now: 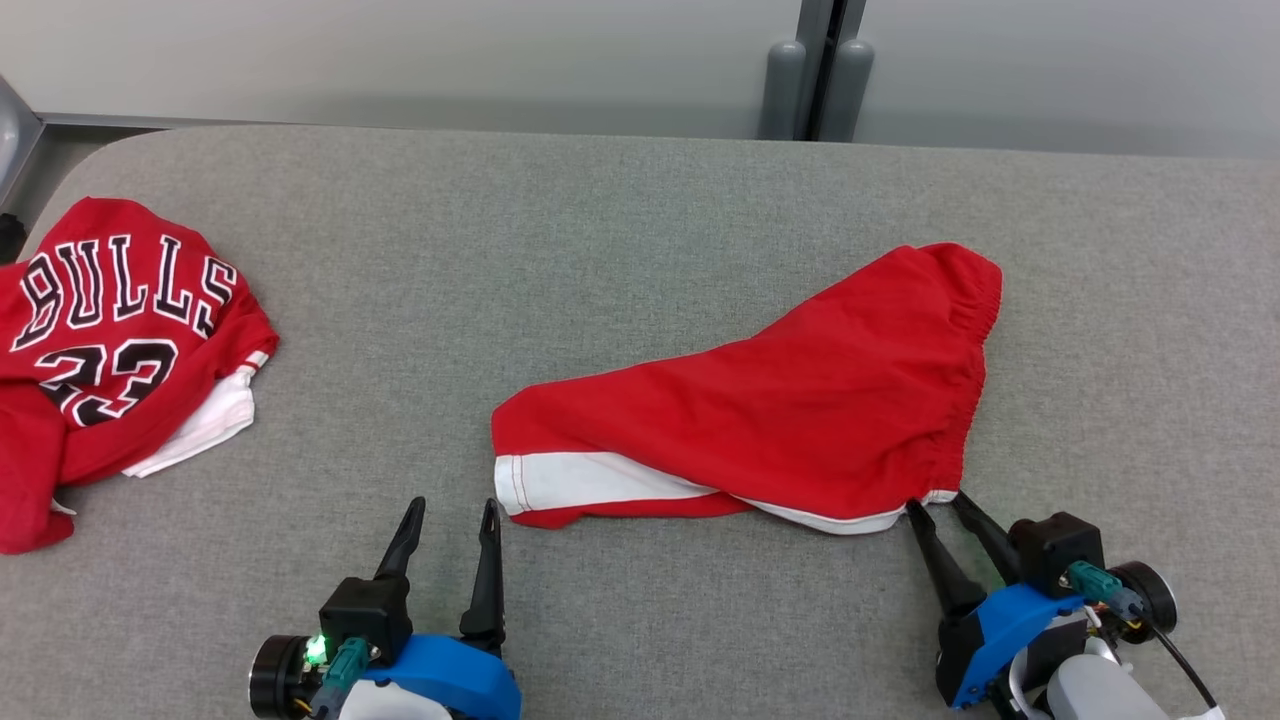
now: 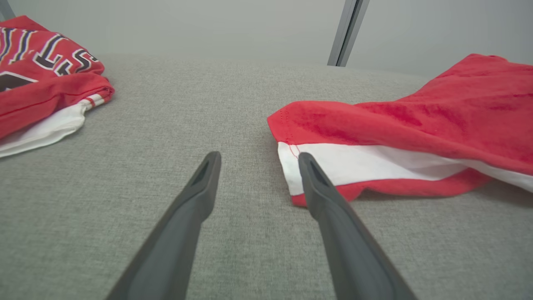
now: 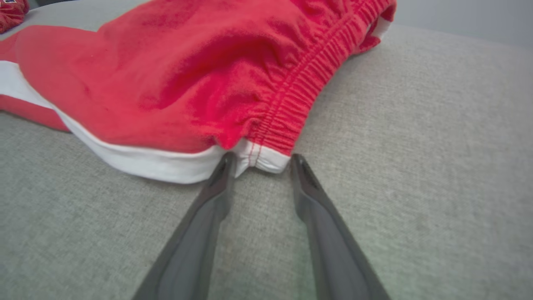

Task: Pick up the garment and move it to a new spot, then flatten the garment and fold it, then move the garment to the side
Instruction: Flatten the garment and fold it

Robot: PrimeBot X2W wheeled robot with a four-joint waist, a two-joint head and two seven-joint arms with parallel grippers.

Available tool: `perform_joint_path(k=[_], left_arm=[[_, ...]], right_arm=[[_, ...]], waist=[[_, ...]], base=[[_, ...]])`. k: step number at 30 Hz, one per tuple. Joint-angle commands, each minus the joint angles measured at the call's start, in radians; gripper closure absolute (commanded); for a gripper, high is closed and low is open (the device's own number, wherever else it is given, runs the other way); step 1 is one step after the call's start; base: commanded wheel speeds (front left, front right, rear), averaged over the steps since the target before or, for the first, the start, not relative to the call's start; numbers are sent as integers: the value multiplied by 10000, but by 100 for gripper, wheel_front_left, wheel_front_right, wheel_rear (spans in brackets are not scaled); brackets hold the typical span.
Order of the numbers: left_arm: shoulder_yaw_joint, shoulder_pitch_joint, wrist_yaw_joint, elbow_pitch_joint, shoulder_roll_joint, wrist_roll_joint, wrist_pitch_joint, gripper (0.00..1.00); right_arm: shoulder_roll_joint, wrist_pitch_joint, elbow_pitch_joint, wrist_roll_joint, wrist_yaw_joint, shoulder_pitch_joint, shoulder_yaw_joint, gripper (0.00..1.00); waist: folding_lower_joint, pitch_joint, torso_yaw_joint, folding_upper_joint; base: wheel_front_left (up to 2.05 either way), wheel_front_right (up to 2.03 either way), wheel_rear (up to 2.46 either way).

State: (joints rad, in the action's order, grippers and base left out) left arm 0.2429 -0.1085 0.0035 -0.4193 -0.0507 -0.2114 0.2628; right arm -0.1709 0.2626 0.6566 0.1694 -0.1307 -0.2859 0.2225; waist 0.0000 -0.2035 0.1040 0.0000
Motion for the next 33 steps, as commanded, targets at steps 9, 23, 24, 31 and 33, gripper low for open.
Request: perform_joint_path(k=[9, 23, 24, 31, 33], left_arm=[[125, -69, 27, -14, 4, -62, 30, 0], [430, -122, -533, -798, 3, -741, 30, 0], [457, -180, -598, -849, 3, -821, 30, 0], [728, -418, -919, -1177, 3, -1049, 30, 100], [786, -431, -898, -1143, 3, -917, 30, 100]], right_arm=[[-343, 32, -251, 127, -1, -29, 162, 100], [-401, 33, -822, 88, -1, 327, 116, 100], [-414, 33, -843, 92, -1, 294, 122, 100], [-415, 33, -955, 74, -1, 175, 44, 100], [-354, 33, -1017, 85, -1, 189, -42, 100]], waist=[[0, -15, -178, 0], [0, 147, -1042, 0], [0, 114, -1089, 0], [0, -64, -1269, 0], [0, -17, -1265, 0]], base=[[0, 0, 0], [0, 0, 0], [0, 0, 0], [0, 0, 0], [0, 0, 0]])
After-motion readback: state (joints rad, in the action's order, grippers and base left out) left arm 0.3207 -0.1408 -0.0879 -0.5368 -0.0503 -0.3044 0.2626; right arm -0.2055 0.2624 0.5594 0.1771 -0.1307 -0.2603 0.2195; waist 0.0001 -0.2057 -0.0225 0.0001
